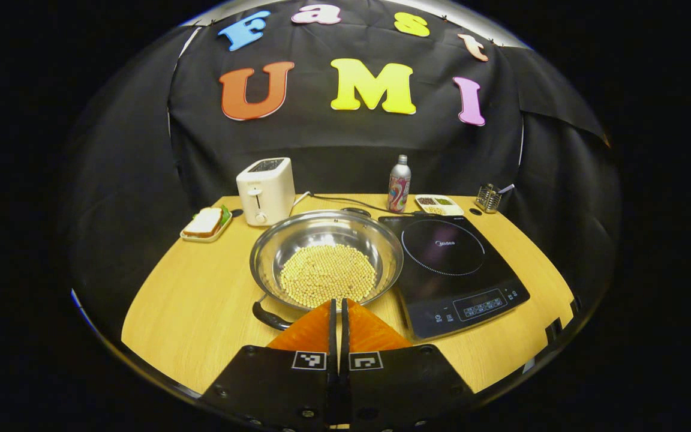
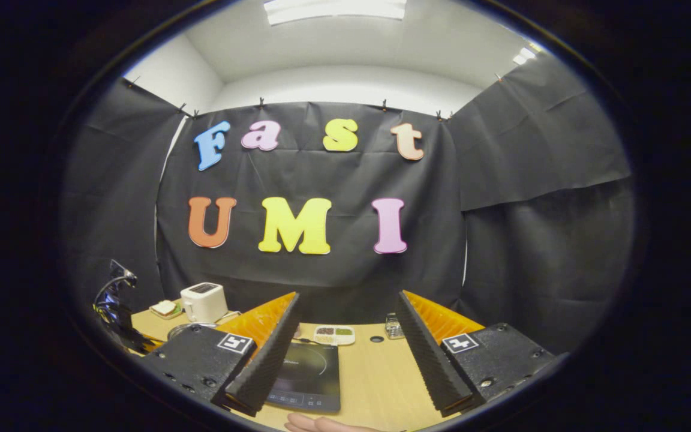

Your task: First push the handle of the pot to place it horizontally, then grasp the pot with both hands and set it on the induction cooktop.

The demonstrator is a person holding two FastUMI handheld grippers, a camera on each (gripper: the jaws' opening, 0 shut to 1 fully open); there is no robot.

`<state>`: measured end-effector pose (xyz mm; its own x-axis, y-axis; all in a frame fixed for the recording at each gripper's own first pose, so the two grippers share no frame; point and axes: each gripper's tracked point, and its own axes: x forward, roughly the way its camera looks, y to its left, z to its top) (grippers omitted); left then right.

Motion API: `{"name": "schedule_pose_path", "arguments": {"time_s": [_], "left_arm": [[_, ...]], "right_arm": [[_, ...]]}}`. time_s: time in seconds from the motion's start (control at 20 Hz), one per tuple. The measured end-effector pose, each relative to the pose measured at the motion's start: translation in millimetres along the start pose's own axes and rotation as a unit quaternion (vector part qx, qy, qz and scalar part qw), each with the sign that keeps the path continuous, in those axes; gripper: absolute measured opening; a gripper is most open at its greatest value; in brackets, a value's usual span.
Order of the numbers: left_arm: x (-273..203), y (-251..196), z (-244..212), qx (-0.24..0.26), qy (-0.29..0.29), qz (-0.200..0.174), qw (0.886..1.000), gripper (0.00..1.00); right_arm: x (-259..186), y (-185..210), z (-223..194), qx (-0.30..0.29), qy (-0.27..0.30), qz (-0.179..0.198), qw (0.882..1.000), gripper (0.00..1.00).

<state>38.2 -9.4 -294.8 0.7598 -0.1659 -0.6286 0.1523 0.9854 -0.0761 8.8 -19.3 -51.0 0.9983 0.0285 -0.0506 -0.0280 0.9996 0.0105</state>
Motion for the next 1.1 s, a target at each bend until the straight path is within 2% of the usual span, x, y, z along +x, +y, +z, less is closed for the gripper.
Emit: {"name": "schedule_pose_path", "arguments": {"time_s": [0.15,0.3,0.4,0.6,0.8,1.1], "left_arm": [[19.7,3.6,-24.5,-0.017,0.038,-0.008,0.999,0.0],[33.7,17.3,-37.9,-0.011,0.056,0.011,0.998,0.0],[39.9,18.3,-44.0,-0.019,0.066,0.011,0.998,0.0],[46.5,31.4,-49.7,-0.029,0.077,0.023,0.996,0.0],[50.4,29.4,-51.2,-0.045,0.086,0.007,0.995,0.0],[48.9,41.6,-50.2,-0.055,0.085,0.011,0.995,0.0]], "right_arm": [[1.6,0.3,-4.3,-0.001,0.006,0.003,1.0,1.0],[5.2,-3.9,-5.2,-0.012,0.003,-0.008,1.0,0.97],[5.7,-2.8,-6.6,-0.02,-0.001,-0.011,1.0,0.98],[6.6,4.0,-13.8,-0.028,0.003,-0.005,1.0,0.98],[12.0,9.5,-22.5,-0.033,0.01,-0.004,0.999,0.98],[18.9,5.9,-23.6,-0.03,0.005,-0.012,0.999,0.98]]}}
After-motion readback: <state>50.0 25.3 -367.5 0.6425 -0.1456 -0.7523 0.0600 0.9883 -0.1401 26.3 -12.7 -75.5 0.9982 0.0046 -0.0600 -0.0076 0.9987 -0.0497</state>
